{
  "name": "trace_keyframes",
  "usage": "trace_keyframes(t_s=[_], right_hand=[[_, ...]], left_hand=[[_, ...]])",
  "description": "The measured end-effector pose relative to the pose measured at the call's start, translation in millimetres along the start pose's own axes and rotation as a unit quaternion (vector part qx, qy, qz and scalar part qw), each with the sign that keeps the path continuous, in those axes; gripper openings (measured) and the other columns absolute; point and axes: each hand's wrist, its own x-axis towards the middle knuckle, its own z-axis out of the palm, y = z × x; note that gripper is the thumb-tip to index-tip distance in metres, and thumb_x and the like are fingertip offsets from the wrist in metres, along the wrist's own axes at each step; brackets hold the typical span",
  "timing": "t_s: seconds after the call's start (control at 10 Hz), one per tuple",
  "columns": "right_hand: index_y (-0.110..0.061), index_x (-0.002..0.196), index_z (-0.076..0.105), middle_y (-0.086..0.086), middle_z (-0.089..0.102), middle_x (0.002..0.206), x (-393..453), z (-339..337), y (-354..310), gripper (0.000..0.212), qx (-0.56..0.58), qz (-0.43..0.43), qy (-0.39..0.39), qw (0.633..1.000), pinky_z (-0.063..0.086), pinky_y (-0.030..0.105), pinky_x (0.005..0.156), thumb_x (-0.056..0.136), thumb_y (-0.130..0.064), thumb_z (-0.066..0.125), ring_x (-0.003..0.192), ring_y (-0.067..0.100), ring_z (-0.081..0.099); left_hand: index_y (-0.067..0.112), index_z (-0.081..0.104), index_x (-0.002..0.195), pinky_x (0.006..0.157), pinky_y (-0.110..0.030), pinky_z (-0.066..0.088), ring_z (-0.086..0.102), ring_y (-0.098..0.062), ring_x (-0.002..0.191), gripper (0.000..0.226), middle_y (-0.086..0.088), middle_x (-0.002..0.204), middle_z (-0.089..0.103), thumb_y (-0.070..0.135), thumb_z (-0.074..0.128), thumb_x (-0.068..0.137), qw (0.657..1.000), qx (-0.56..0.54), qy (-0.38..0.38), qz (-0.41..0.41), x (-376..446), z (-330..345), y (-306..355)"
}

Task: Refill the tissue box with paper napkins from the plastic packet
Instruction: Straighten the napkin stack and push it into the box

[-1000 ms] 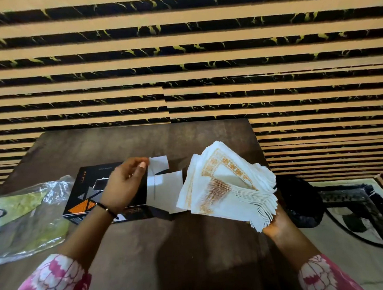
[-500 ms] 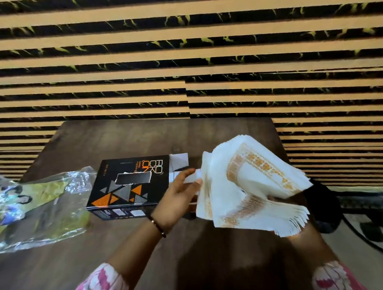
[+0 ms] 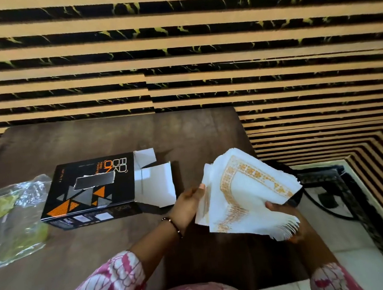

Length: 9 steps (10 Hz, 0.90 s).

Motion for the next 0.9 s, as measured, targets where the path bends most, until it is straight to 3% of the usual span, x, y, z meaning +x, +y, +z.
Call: trace_keyframes(t_s=[0.1,0.2,0.3,0.4,0.5,0.6,0.7,0.8,0.9], right_hand=[[0.008,0.086,0.054,0.028,0.069,0.099,13,-15,-8,0.011,-0.008,0.046,0.068,0.997,0.055,0.041,0.079,0.088,-0.003,0.053,0.094,0.039,0.067],[-0.008,0.102,0.054,0.006,0.075,0.067,18,-49,-10,0.021,0.043,0.058,-0.143,0.987,0.057,0.031,0.045,0.081,-0.007,0.057,0.059,0.020,0.072],[-0.007,0.107,0.056,0.006,0.069,0.050,17,-42,-12,0.022,0.030,0.043,-0.217,0.975,0.048,0.020,0.034,0.085,-0.007,0.061,0.043,0.016,0.066],[-0.006,0.076,0.077,0.010,0.074,0.064,20,-37,-13,0.047,0.018,0.031,-0.292,0.956,0.054,0.023,0.045,0.032,-0.012,0.094,0.056,0.020,0.071],[-0.009,0.109,0.066,0.015,0.074,0.097,37,-41,-2,0.088,0.062,0.037,-0.319,0.945,0.059,0.037,0.062,0.026,-0.012,0.095,0.085,0.031,0.072],[-0.012,0.116,0.059,0.017,0.073,0.103,50,-40,3,0.097,0.083,0.043,-0.325,0.941,0.058,0.043,0.065,0.026,-0.015,0.096,0.089,0.035,0.071],[-0.013,0.122,0.054,0.017,0.072,0.105,53,-37,2,0.102,0.060,0.035,-0.333,0.940,0.058,0.042,0.064,0.029,-0.018,0.096,0.090,0.033,0.071],[-0.019,0.125,0.056,0.013,0.067,0.118,58,-35,4,0.093,0.037,0.036,-0.352,0.935,0.058,0.040,0.073,0.041,-0.035,0.093,0.104,0.031,0.067],[-0.023,0.120,0.064,0.009,0.065,0.124,61,-37,4,0.067,0.068,0.055,-0.341,0.936,0.056,0.039,0.081,0.063,-0.058,0.072,0.115,0.029,0.060]], left_hand=[[0.021,0.054,0.102,0.093,-0.044,0.051,0.062,-0.024,0.101,0.016,-0.003,0.107,0.063,0.034,0.050,0.092,0.998,-0.002,0.025,0.050,3,0,-1],[0.023,0.056,0.100,0.097,-0.048,0.047,0.061,-0.026,0.105,0.015,-0.001,0.105,0.064,0.035,0.052,0.092,0.999,0.022,0.012,0.048,2,1,1],[0.018,0.063,0.092,0.096,-0.046,0.049,0.064,-0.029,0.101,0.028,-0.009,0.104,0.069,0.044,0.055,0.088,1.000,0.009,0.005,0.000,1,2,2],[0.009,0.064,0.098,0.068,-0.026,0.056,0.070,-0.019,0.083,0.034,-0.005,0.093,0.072,0.040,0.052,0.090,0.998,-0.050,-0.022,-0.025,-2,5,5],[0.005,0.064,0.111,0.061,-0.023,0.055,0.071,-0.015,0.079,0.044,-0.003,0.092,0.073,0.040,0.053,0.087,0.994,-0.080,-0.066,-0.021,-2,2,7],[0.002,0.060,0.118,0.074,-0.029,0.057,0.068,-0.024,0.093,0.060,-0.012,0.108,0.069,0.045,0.057,0.076,0.989,-0.125,-0.084,-0.007,-2,1,9],[0.005,0.060,0.119,0.082,-0.035,0.056,0.066,-0.029,0.102,0.060,-0.014,0.114,0.068,0.050,0.062,0.080,0.986,-0.130,-0.104,-0.018,-2,0,12],[0.007,0.058,0.120,0.082,-0.038,0.056,0.066,-0.031,0.103,0.054,-0.014,0.115,0.068,0.032,0.072,0.075,0.985,-0.120,-0.116,-0.048,1,-1,8],[0.007,0.060,0.119,0.076,-0.036,0.057,0.066,-0.033,0.103,0.043,-0.015,0.116,0.067,0.013,0.069,0.078,0.982,-0.127,-0.127,-0.061,3,-4,4]])
